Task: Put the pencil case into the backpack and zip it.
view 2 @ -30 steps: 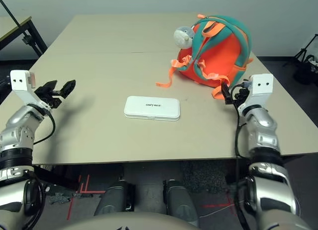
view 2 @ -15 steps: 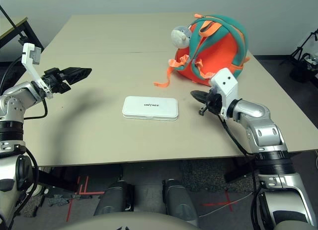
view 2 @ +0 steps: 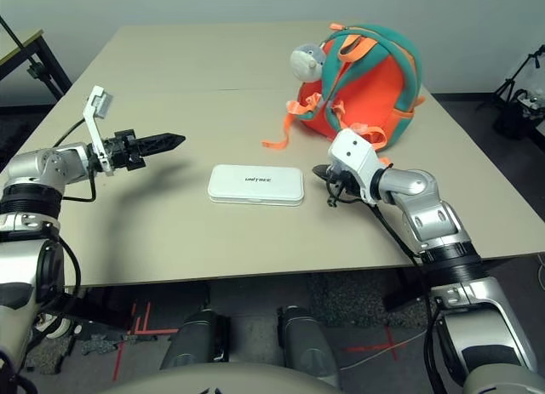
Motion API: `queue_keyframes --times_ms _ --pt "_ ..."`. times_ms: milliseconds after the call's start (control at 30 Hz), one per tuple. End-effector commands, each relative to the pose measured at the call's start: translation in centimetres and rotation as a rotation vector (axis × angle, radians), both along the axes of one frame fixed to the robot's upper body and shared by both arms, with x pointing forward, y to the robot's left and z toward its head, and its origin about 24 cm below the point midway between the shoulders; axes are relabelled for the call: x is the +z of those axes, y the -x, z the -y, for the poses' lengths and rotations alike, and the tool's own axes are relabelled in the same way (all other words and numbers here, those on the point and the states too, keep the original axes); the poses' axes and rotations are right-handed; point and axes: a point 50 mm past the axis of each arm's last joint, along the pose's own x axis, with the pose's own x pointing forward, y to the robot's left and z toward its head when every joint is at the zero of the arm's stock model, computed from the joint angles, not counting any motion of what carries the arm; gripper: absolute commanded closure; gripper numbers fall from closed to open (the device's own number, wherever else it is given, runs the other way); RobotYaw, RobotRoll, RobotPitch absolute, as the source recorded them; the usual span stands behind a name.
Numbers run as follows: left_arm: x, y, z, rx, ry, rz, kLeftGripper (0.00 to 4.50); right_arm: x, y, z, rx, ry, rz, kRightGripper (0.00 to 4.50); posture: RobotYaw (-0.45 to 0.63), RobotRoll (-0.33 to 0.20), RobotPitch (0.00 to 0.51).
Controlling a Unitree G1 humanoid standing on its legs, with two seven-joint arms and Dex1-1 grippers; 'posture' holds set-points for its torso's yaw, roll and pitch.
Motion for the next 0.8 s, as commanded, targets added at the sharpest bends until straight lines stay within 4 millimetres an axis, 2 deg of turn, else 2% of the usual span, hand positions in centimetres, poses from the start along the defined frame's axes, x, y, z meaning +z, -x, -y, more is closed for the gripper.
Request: queue_keyframes --times_ms 33,267,367,800 --pt "-0.5 -0.1 0.7 -0.071 -0.028 -0.032 0.0 -1.0 -0.3 -0.4 0.026 0.077 0.006 4.49 -0.13 0.0 0.011" --pt "-1.6 0.1 1.3 -0.133 -0.081 -0.113 0.0 -2.6 -0.6 -0.9 0.056 0.154 0.004 4.49 -0.13 0.0 0.011" --pt "-2.4 0.2 1.4 -0.125 -0.129 -0.174 0.0 -2.7 -0.7 -1.0 0.059 0.156 0.007 4.49 -0.14 0.0 0.013" --pt "-4.6 0.7 2.5 -0.125 -0.109 -0.296 0.0 -2.8 -0.6 -0.8 0.051 0.161 0.017 4.49 -0.16 0.0 0.02"
